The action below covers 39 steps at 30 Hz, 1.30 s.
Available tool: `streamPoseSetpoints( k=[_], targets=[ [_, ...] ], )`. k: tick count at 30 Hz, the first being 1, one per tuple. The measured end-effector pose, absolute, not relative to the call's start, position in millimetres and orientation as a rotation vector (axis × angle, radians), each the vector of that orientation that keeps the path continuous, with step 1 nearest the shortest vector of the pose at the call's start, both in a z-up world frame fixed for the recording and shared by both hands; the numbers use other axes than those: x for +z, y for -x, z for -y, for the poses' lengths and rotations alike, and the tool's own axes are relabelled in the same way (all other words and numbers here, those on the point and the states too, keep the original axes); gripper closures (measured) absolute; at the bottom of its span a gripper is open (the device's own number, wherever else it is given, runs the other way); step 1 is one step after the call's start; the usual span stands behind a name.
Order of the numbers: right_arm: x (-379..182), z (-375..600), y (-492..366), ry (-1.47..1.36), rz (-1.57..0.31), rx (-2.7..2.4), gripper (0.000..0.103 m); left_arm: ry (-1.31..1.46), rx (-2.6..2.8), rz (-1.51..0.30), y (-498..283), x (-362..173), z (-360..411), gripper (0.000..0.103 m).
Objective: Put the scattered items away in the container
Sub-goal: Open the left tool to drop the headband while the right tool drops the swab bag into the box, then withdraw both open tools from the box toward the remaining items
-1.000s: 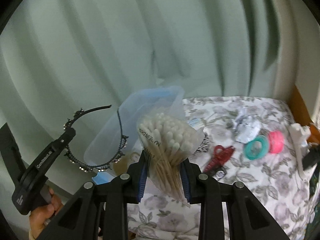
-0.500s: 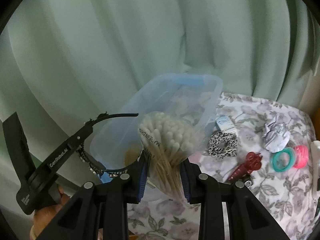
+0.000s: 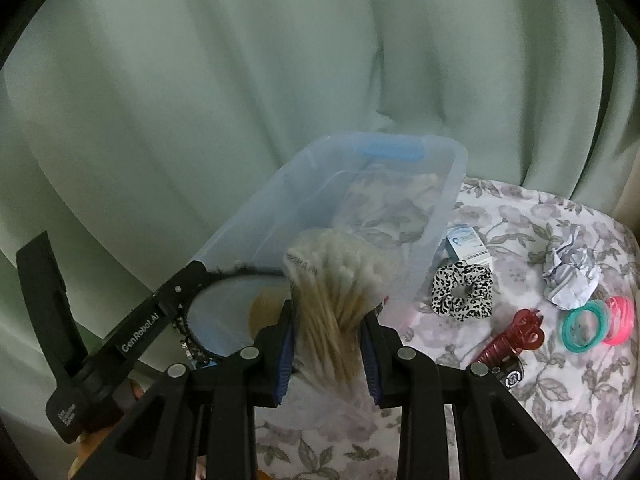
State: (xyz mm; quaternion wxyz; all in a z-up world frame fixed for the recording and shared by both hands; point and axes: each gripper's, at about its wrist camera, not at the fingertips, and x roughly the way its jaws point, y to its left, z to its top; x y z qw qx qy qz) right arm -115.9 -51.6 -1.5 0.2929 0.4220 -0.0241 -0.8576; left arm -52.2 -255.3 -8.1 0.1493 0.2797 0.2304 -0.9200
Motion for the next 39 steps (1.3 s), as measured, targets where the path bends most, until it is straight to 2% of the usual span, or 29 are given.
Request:
streamPoseSetpoints(
  k=[20, 22, 23, 24, 26, 31, 33, 39],
  targets=[
    [-10, 55, 117, -1.148, 0.073, -2.256, 0.07, -0.857, -2.633, -0.66, 54, -16, 249, 0.086],
    [-8, 53, 114, -1.14, 0.069, -2.265, 0.07, -0.868, -2.639, -0.657, 54, -14, 245, 0.081],
    [-7, 51, 111, -1.137, 0.072, -2.269, 0.07, -0.871, -2.645, -0.648, 53, -12, 242, 0.073],
    [-6, 49, 109, -1.135, 0.077, -2.272, 0.07, -0.873, -2.65, -0.64, 52, -9, 239, 0.059],
    [-4, 44, 103, -1.13, 0.088, -2.278, 0.069, -0.867, -2.658, -0.62, 49, -4, 234, 0.041],
    [2, 32, 91, -1.116, 0.117, -2.293, 0.068, -0.856, -2.675, -0.557, 41, 14, 219, 0.034],
    [7, 25, 85, -1.1, 0.132, -2.301, 0.068, -0.855, -2.676, -0.522, 38, 22, 212, 0.027],
    [23, -4, 65, -1.035, 0.199, -2.344, 0.063, -0.811, -2.71, -0.413, 24, 44, 184, 0.02]
  ],
)
